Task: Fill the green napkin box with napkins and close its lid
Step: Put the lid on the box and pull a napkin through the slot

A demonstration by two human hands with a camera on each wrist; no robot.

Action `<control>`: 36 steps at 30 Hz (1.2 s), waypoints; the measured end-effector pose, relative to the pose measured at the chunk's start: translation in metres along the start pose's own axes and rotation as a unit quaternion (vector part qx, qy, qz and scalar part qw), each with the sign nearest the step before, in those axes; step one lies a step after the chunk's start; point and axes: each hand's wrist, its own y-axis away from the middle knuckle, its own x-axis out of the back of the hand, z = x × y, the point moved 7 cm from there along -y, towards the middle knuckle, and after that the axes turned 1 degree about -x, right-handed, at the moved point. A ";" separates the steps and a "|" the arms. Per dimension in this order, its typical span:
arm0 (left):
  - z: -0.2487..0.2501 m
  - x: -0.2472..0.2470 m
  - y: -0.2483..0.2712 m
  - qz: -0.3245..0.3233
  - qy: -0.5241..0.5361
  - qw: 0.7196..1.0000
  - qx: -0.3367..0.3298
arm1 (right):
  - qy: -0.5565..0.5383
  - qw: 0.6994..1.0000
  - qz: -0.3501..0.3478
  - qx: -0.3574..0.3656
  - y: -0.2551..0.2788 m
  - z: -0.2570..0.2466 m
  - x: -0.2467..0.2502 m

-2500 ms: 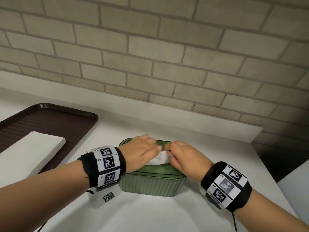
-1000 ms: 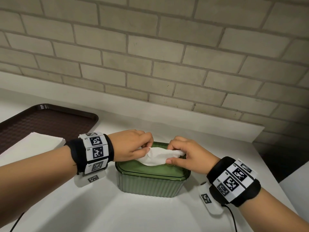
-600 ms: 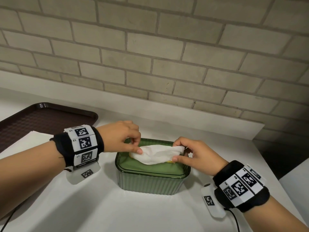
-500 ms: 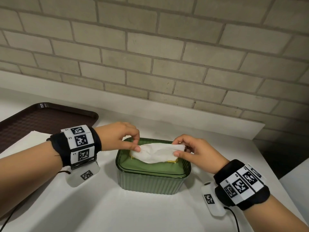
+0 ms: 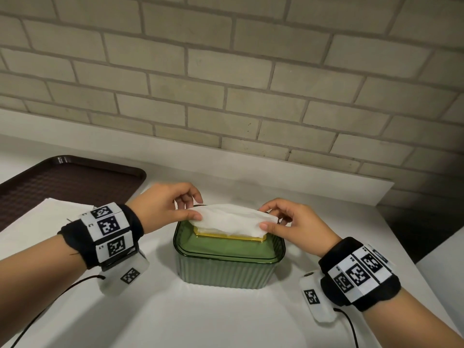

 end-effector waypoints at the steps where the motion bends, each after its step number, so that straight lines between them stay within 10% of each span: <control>1: -0.002 0.001 0.001 0.007 0.007 1.000 0.012 | 0.003 1.000 0.008 0.002 0.002 0.000 0.001; 13: -0.028 -0.036 0.033 -0.150 0.076 0.980 0.108 | -0.034 0.989 -0.137 -0.050 0.025 0.018 -0.025; 36: -0.028 -0.054 0.033 -0.115 0.204 0.960 0.156 | -0.113 0.984 -0.132 -0.029 0.024 0.032 -0.044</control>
